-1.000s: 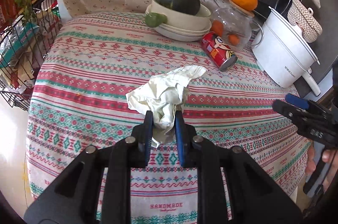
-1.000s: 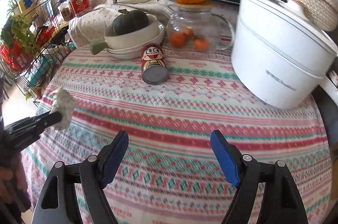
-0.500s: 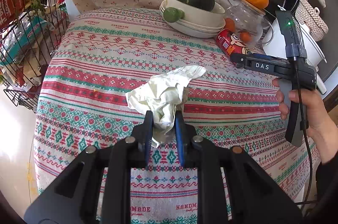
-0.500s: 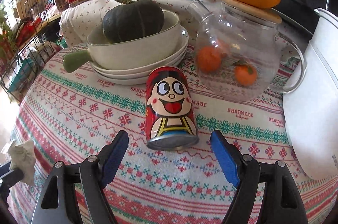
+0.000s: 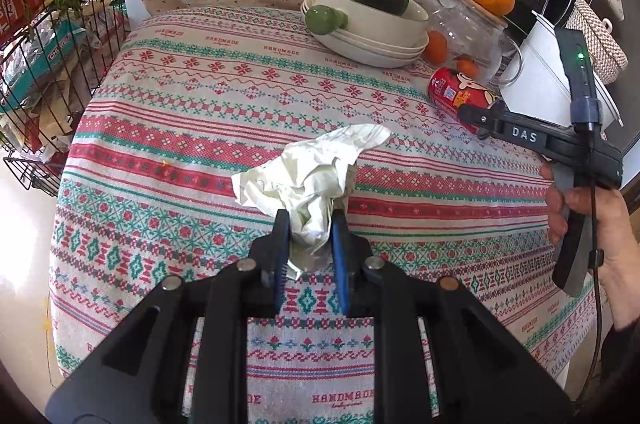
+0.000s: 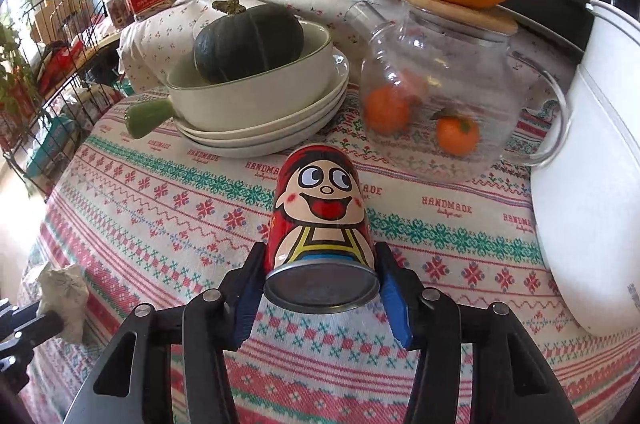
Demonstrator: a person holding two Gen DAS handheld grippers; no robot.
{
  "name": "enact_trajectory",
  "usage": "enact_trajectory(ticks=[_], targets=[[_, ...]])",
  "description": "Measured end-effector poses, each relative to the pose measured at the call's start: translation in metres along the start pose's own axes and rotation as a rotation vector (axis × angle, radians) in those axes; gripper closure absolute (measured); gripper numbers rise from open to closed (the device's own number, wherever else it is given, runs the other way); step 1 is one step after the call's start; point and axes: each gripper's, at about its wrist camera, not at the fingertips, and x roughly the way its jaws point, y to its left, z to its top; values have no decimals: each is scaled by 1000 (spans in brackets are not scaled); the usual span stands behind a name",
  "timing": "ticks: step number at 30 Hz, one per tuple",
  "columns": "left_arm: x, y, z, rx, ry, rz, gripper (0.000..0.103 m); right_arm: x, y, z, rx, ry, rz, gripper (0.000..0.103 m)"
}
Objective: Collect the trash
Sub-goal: 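Grasp the red cartoon-face can with the right gripper while the left holds the paper, then carry both items over the white bin and open the left gripper to drop the paper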
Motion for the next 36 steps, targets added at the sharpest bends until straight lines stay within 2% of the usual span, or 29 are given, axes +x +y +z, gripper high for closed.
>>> enact_trajectory(ticks=[8,12,17,24,27,32,36], targets=[[-12,-47,-12,139,52,27,82,-95,-7,-48,-113,46,-17,49],[-35,-67,-20,155,72,33,82,-145,-17,-84,-113,58,-20,49],[-72,-92,-33,162,59,4,82,-198,-29,-129,-84,95,-47,49],[-119,-136,-59,209,39,-65,82,-268,-53,-190,23,112,-48,49],[-135,-158,-76,255,33,-97,82,-296,-63,-213,53,101,-79,49],[-157,-192,-105,320,17,-168,82,-338,-78,-245,96,45,-94,49],[-164,-214,-128,361,21,-245,82,-355,-91,-270,154,-9,-81,49]])
